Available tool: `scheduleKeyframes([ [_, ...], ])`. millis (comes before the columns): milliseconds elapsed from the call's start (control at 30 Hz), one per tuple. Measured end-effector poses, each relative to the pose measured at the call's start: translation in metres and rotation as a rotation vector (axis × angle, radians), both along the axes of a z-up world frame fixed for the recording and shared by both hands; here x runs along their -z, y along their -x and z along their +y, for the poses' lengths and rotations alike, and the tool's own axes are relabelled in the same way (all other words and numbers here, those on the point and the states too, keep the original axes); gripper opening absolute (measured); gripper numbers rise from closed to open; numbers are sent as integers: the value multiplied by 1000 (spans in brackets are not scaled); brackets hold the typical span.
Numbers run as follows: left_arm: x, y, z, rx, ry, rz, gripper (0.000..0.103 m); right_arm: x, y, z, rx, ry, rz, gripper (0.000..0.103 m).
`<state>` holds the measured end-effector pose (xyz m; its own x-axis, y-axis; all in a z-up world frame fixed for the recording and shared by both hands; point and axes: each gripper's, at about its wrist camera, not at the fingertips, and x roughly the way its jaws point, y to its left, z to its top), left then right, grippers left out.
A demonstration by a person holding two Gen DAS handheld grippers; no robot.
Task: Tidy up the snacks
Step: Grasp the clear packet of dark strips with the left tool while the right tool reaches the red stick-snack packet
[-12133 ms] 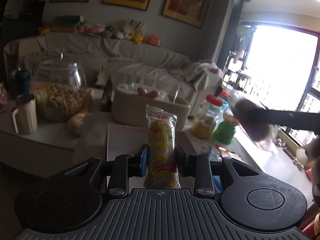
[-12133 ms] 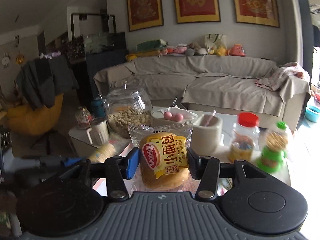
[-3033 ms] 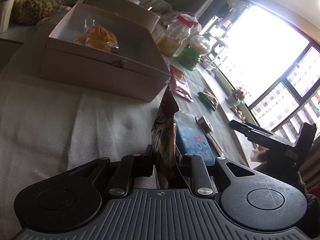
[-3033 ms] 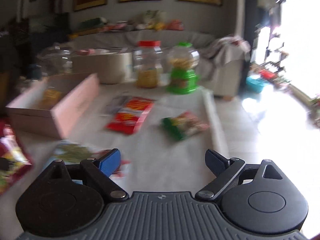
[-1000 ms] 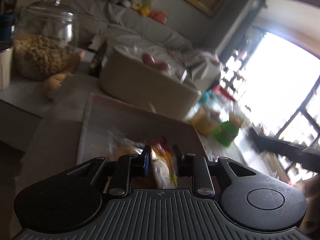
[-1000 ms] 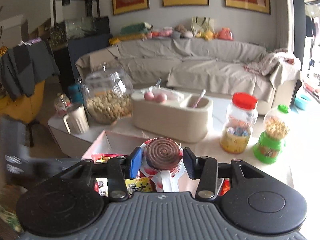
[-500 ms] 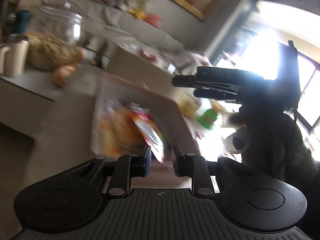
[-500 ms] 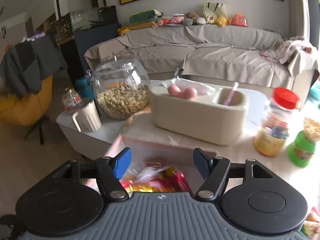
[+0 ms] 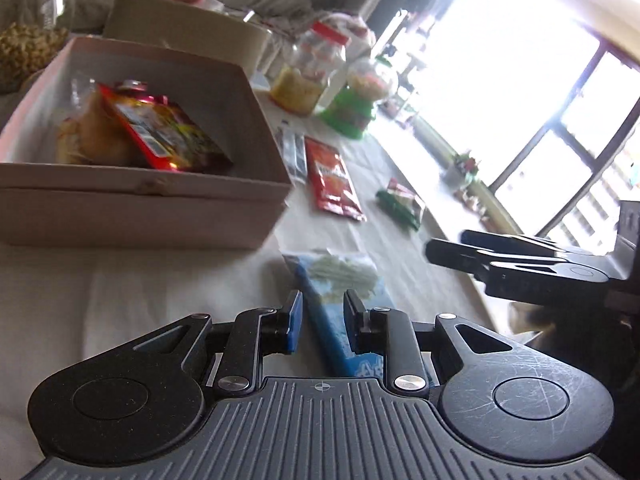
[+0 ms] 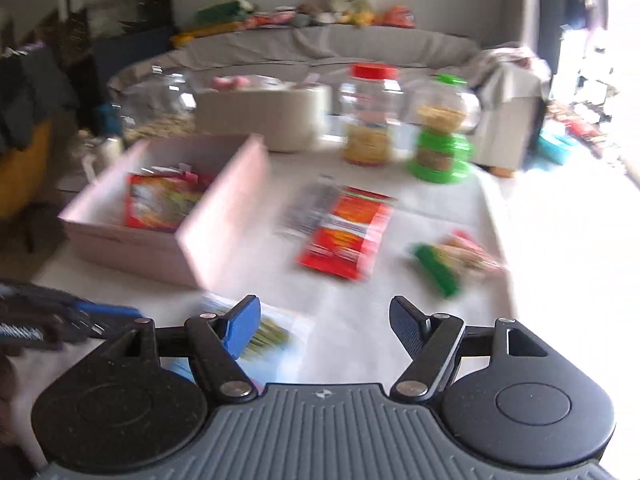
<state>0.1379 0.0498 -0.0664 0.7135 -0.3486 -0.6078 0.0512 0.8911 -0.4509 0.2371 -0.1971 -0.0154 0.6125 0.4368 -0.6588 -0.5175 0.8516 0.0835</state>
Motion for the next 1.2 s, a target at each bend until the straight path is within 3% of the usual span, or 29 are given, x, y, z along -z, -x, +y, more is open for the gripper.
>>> scheduleKeyframes([
  [167, 1, 0, -25, -17, -85, -12, 26, 18, -20, -37, 111, -57, 40, 75],
  [300, -21, -29, -42, 70, -84, -60, 26, 34, -43, -42, 172, -77, 49, 78],
  [433, -51, -83, -55, 88, -149, -112, 26, 49, -62, -35, 240, -73, 11, 78],
  [533, -60, -143, -54, 45, -208, -65, 26, 56, -71, -28, 258, -104, 0, 78],
  [700, -41, -236, -45, -31, -314, 83, 26, 56, -87, -9, 208, -143, -7, 78],
  [800, -35, -254, -49, -34, -376, 84, 26, 59, -101, 14, 110, -149, 34, 78],
  [1000, -22, -265, -66, -5, -468, 116, 26, 70, -129, 60, 25, -102, 82, 77],
  [1100, -17, -266, -68, 0, -495, 122, 26, 70, -123, 68, -3, -45, 40, 52],
  [1167, -16, -265, -68, 6, -500, 123, 26, 68, -114, 61, 15, -34, 36, 46],
  [1200, -15, -265, -68, 11, -505, 122, 26, 67, -107, 56, 26, -33, 34, 36],
])
